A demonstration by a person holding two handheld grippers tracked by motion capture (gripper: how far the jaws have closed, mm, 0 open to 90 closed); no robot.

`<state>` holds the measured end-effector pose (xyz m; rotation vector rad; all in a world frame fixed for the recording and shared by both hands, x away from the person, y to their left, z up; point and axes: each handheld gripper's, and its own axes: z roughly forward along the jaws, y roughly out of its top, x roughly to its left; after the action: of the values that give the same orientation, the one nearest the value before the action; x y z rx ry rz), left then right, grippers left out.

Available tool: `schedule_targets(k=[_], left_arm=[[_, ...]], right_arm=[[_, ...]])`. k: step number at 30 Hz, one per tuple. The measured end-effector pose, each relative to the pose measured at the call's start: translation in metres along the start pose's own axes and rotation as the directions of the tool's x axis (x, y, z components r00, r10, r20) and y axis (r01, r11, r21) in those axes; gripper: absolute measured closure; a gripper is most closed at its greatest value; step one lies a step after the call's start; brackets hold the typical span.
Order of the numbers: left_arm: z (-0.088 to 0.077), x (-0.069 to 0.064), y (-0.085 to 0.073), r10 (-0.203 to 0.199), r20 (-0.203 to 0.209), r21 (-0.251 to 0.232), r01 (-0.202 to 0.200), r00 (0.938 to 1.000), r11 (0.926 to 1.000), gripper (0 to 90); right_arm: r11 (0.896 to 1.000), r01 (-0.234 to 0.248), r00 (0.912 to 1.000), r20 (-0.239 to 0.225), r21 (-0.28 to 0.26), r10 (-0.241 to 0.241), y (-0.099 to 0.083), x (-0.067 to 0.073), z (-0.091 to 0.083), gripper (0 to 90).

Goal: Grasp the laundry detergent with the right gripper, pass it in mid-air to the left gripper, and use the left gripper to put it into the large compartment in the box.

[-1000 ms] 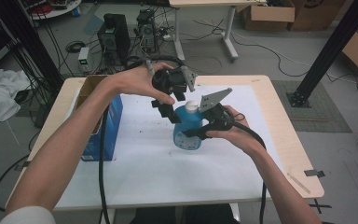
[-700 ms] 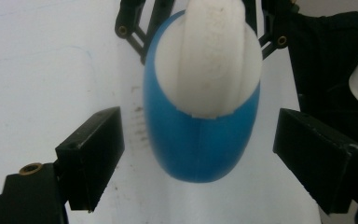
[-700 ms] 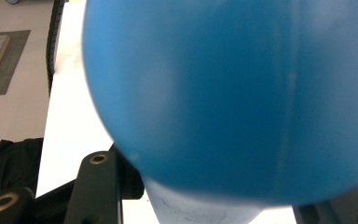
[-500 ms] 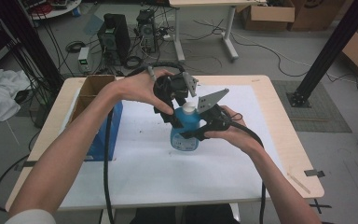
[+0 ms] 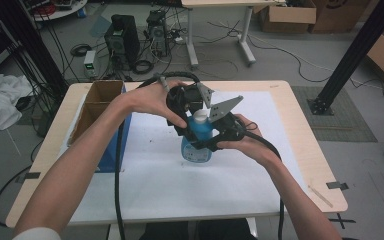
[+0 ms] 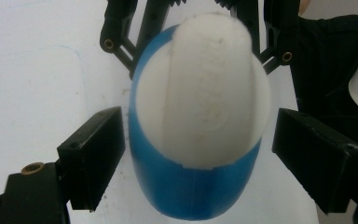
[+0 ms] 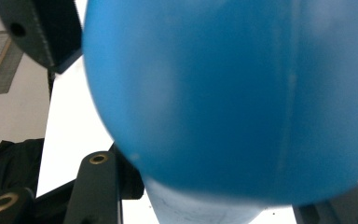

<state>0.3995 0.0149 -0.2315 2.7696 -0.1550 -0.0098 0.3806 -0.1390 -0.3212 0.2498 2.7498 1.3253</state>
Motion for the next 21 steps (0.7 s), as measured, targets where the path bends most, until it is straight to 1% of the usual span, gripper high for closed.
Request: schedule_targets(k=[2,7,13,15,17,21], left_arm=[[0.0006,-0.0002,-0.0001,0.002,-0.006,0.006,-0.002,1.0,1.0,17.7],[-0.0001,-0.0005,0.0015,0.005,-0.013,-0.004,-0.005,0.9999,1.0,19.8],[0.0014,-0.0013,0.0026,0.007,-0.02,0.002,-0.006,0.9998,1.0,22.2],[0.0017,-0.0007,0.0023,0.004,-0.035,0.006,-0.004,0.9994,1.0,23.4],[0.0024,-0.0003,0.0014,0.003,-0.035,0.013,-0.002,0.9994,0.9999,24.9],[0.0043,-0.0015,0.0007,0.004,-0.024,0.008,-0.004,0.9997,1.0,27.5]], right_arm=[[1.0,-0.001,1.0,0.001,0.002,0.001,-0.0003,-0.0001,0.0005,45.7],[1.0,-0.002,1.0,-0.001,0.003,0.002,-0.0002,0.0007,0.0016,45.7],[1.0,-0.004,1.0,-0.001,0.002,0.004,-0.0002,0.0019,0.0033,45.7],[1.0,-0.004,1.0,-0.001,0.003,0.004,-0.0006,0.0026,0.0038,45.6],[1.0,-0.004,1.0,-0.002,0.001,0.004,-0.0008,0.0032,0.0039,45.6],[1.0,-0.009,1.0,-0.002,-0.005,0.009,-0.0013,0.004,0.0044,45.7]])
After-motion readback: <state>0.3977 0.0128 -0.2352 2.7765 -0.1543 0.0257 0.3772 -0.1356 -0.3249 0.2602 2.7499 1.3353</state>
